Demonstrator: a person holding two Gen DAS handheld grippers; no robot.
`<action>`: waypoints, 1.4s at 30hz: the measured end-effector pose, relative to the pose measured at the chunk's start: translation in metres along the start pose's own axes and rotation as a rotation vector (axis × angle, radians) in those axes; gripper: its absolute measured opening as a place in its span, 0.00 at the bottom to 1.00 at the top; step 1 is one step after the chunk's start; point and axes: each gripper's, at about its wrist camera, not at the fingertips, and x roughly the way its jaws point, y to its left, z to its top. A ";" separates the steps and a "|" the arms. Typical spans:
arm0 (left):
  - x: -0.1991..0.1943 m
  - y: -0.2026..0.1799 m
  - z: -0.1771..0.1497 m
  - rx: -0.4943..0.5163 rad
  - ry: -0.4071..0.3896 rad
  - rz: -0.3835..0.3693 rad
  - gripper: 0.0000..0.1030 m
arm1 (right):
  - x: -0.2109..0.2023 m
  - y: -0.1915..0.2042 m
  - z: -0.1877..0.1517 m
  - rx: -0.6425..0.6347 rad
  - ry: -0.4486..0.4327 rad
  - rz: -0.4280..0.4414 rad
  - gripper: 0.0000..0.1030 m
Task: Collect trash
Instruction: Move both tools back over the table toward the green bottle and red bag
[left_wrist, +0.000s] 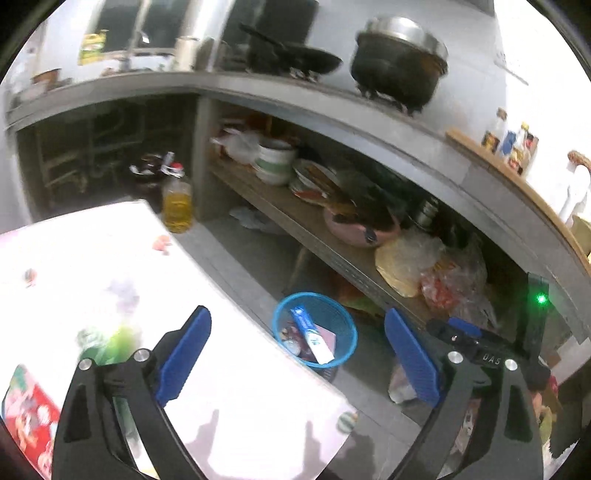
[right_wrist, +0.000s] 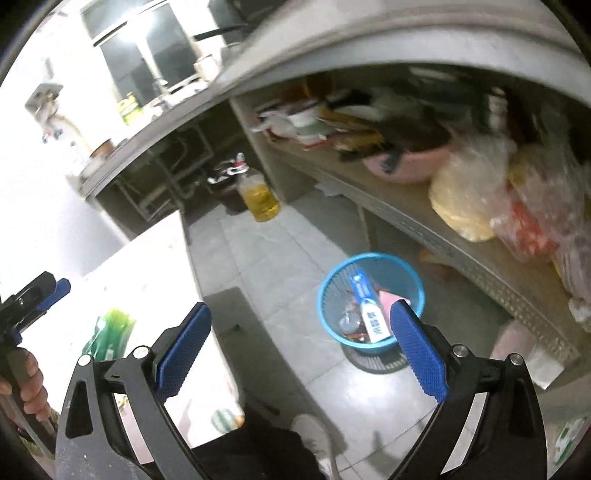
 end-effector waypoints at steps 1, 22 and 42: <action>-0.011 0.005 -0.004 -0.006 -0.019 0.017 0.92 | 0.000 0.008 -0.001 -0.016 0.004 0.008 0.91; -0.112 0.111 -0.062 -0.248 -0.126 0.336 0.94 | 0.028 0.126 -0.031 -0.229 0.165 0.258 0.91; -0.142 0.190 -0.103 -0.457 -0.140 0.434 0.94 | 0.054 0.162 -0.042 -0.204 0.294 0.348 0.91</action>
